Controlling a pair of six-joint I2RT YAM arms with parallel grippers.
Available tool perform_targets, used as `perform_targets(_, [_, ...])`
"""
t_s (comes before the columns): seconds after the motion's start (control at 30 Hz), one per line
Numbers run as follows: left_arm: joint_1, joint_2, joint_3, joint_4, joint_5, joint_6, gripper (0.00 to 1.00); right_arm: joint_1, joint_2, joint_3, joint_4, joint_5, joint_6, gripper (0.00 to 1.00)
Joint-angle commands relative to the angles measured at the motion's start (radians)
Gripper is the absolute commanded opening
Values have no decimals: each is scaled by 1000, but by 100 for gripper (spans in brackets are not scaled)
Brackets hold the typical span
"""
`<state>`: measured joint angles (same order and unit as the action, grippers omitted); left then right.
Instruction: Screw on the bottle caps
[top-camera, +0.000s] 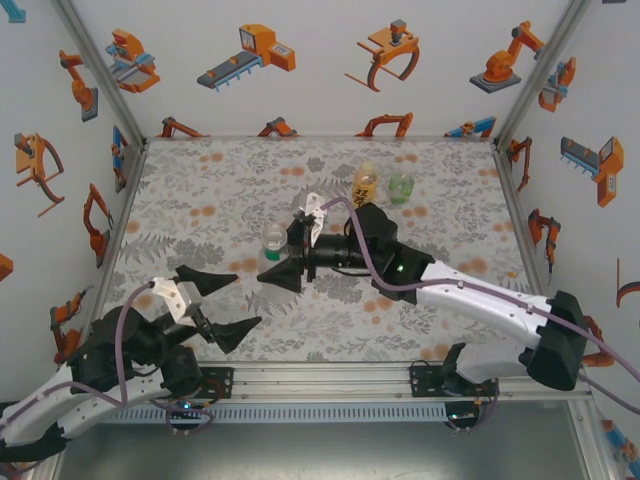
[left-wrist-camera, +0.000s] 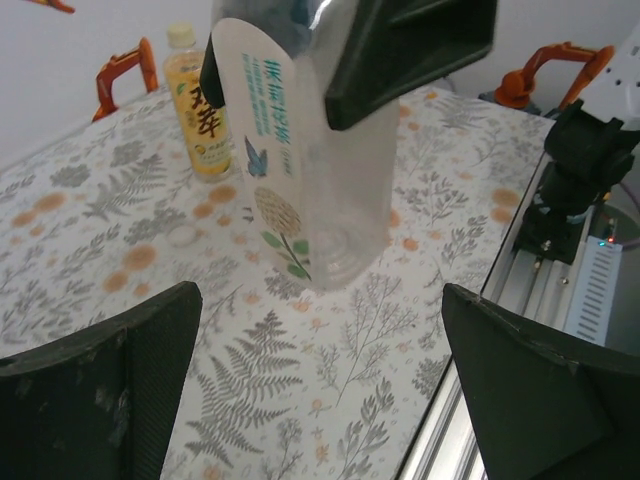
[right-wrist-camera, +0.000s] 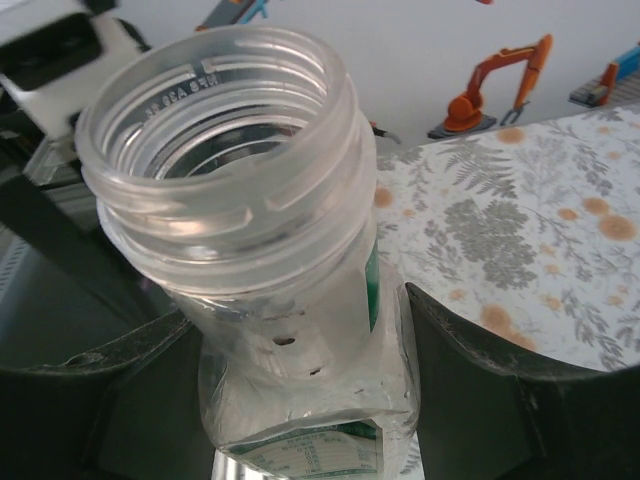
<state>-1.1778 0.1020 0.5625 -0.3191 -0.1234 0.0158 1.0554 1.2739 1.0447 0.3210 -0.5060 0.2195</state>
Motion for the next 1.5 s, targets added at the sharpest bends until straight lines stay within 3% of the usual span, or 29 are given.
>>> perform_targets(0.0, [-5, 51, -18, 176, 97, 19, 97, 50, -41, 4, -66, 14, -11, 43])
perform_targets(0.23, [-5, 176, -43, 390, 256, 6, 97, 121, -62, 49, -63, 46, -3, 43])
perform_targets(0.5, [-6, 258, -24, 464, 380, -30, 99, 150, -52, 89, 6, 46, 27, 42])
perform_targets(0.73, [-5, 250, -42, 478, 373, -49, 88, 162, -33, 109, -3, 42, 26, 41])
perform_targets(0.97, [-5, 214, -47, 439, 369, -50, 70, 191, -35, 107, -14, 85, 15, 40])
perform_targets(1.3, [-6, 186, -32, 370, 389, -65, 75, 253, -12, 121, -22, 100, -33, 40])
perform_targets(1.47, [-5, 201, -26, 359, 435, -60, 71, 262, -9, 135, -27, 149, -60, 40])
